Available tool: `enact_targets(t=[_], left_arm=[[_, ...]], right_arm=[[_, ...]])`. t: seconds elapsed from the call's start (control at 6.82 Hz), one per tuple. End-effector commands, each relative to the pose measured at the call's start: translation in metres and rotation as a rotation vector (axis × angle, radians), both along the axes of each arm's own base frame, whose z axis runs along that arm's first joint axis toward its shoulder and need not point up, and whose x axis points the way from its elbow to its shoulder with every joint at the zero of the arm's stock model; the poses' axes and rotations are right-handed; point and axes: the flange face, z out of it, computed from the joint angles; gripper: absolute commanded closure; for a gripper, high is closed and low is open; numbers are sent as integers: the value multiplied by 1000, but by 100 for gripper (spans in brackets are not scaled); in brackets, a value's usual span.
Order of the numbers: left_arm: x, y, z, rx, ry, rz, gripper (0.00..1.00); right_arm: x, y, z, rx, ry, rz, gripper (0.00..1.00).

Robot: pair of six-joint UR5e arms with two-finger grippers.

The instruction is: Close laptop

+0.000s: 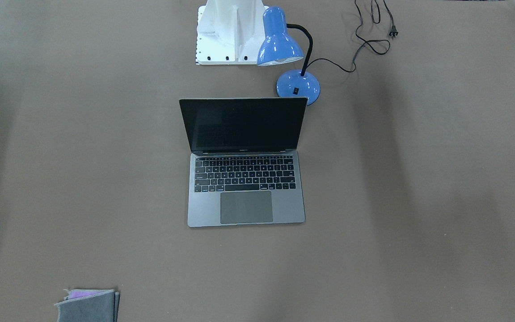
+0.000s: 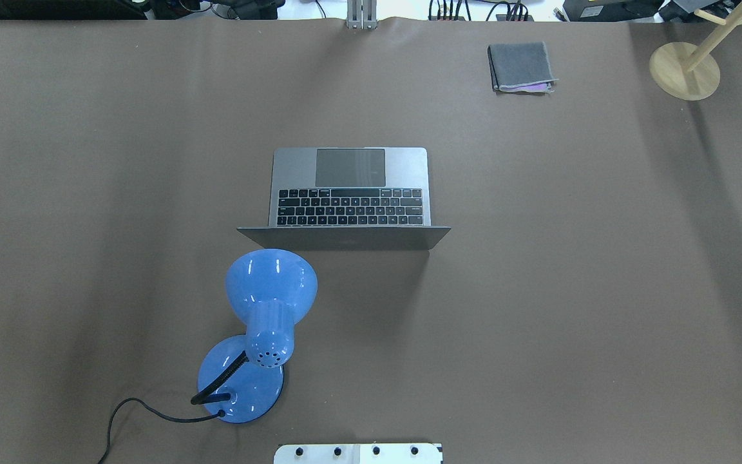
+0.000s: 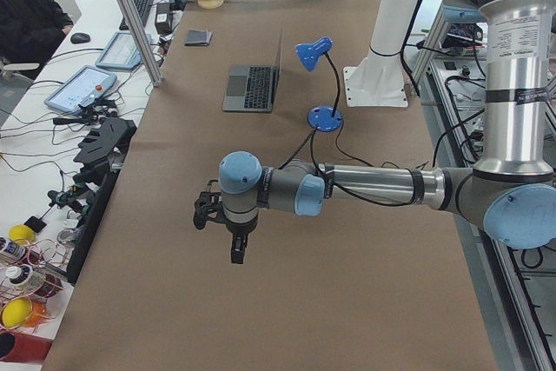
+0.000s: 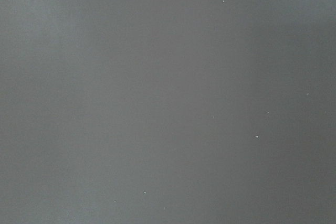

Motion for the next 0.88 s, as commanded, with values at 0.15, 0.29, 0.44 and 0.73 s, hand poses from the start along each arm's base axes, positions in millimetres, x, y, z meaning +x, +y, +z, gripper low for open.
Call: enact_targets(t=[0.15,0.29,0.44,0.73], left_arm=[[1,-1,-8,14,7,1,2],[2,-4,-6,20,-7,6,2],[2,-4,-1,8,-13,4,2],[2,-3,1,5,-1,3,2]], right_arm=[[0,-2,-3,4,-5,1,0],[0,-2,-3,4,-5,1,0],[0,-2,-4,6,-5,3,0],[-1,-4,-7,10,-5,2,0]])
